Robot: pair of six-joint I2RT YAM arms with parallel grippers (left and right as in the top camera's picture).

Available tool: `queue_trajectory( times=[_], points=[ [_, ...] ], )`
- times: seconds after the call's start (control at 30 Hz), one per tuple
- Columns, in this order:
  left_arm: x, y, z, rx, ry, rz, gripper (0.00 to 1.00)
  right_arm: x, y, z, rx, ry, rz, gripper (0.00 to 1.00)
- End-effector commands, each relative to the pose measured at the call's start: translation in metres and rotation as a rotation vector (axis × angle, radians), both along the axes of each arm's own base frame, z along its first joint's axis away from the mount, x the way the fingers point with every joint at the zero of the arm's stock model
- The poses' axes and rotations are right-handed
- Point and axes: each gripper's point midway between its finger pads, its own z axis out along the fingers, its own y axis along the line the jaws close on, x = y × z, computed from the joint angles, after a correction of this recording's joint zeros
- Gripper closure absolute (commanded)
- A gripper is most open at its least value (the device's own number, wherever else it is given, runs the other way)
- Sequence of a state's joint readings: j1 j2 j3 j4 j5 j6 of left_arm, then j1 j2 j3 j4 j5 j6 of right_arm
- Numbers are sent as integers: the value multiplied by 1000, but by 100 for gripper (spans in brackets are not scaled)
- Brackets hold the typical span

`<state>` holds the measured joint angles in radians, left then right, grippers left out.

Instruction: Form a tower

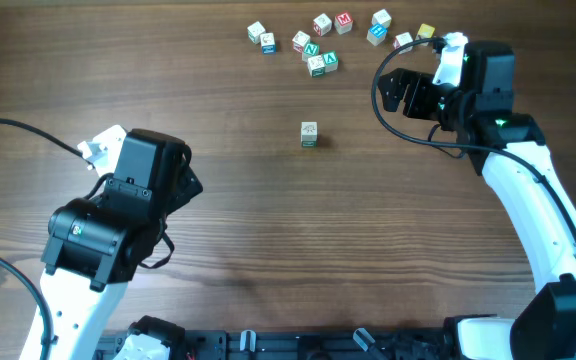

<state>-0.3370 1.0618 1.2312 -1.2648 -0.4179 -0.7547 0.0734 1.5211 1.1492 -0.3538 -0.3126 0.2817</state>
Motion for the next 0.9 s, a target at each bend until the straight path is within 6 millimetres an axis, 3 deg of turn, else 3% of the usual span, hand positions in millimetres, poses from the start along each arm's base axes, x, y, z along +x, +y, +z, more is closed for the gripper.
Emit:
queue_trajectory(
  times=[0.0,0.87],
  points=[
    [-3,2,-4,-12,13,20,0,6,-1,5,-18,-17,5,0],
    [-3,2,-4,-11,13,19,0,-2,-5,-14,-41,62,-10,0]
  ],
)
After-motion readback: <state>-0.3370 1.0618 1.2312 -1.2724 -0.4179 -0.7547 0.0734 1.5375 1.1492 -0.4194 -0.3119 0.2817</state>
